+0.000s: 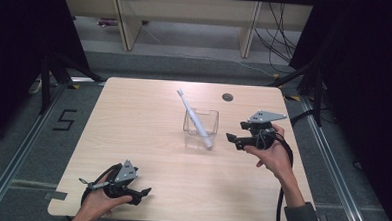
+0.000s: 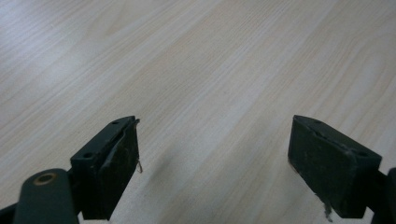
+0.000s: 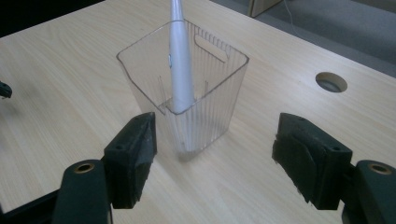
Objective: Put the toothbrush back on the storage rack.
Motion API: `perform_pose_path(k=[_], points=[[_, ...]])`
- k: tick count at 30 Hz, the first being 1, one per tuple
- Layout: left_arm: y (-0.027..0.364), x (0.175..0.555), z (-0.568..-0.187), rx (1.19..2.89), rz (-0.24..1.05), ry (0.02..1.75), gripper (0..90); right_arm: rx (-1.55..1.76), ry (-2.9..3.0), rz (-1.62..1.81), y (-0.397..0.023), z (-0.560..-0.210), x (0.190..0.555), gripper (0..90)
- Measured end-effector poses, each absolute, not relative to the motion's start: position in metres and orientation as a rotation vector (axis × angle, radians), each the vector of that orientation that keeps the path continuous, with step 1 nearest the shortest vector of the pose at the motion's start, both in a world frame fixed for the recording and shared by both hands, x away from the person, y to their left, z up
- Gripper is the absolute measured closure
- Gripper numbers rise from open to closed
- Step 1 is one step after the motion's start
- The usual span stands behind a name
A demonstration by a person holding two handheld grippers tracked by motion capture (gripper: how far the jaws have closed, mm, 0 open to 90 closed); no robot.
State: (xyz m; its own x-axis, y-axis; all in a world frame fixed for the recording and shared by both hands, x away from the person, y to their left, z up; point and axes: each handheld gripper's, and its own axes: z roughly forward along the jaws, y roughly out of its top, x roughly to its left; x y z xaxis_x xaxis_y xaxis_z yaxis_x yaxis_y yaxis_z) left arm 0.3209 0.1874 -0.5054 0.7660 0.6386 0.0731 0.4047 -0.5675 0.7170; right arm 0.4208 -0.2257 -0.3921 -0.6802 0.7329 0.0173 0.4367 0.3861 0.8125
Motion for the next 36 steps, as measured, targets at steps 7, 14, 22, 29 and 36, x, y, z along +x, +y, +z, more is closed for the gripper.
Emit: perform_pose_path(k=[7, 14, 22, 29, 36], points=[[0.187, 0.321, -0.505, 2.245, 0.436, 0.774, 15.9, 1.034, 2.308, 1.191, -0.235, -0.398, 0.413, 29.0], [0.187, 0.321, -0.506, 2.246, 0.437, 0.773, 15.9, 1.047, 2.303, 1.184, -0.242, -0.404, 0.405, 28.0], [0.188, 0.322, -0.505, 2.254, 0.441, 0.768, 16.0, 1.056, 2.262, 1.207, -0.253, -0.407, 0.394, 27.7], [0.187, 0.321, -0.506, 2.241, 0.441, 0.777, 16.0, 1.079, 2.267, 1.200, -0.255, -0.413, 0.383, 27.4], [0.188, 0.320, -0.506, 2.239, 0.450, 0.785, 15.9, 1.081, 2.258, 1.216, -0.257, -0.422, 0.374, 27.3]])
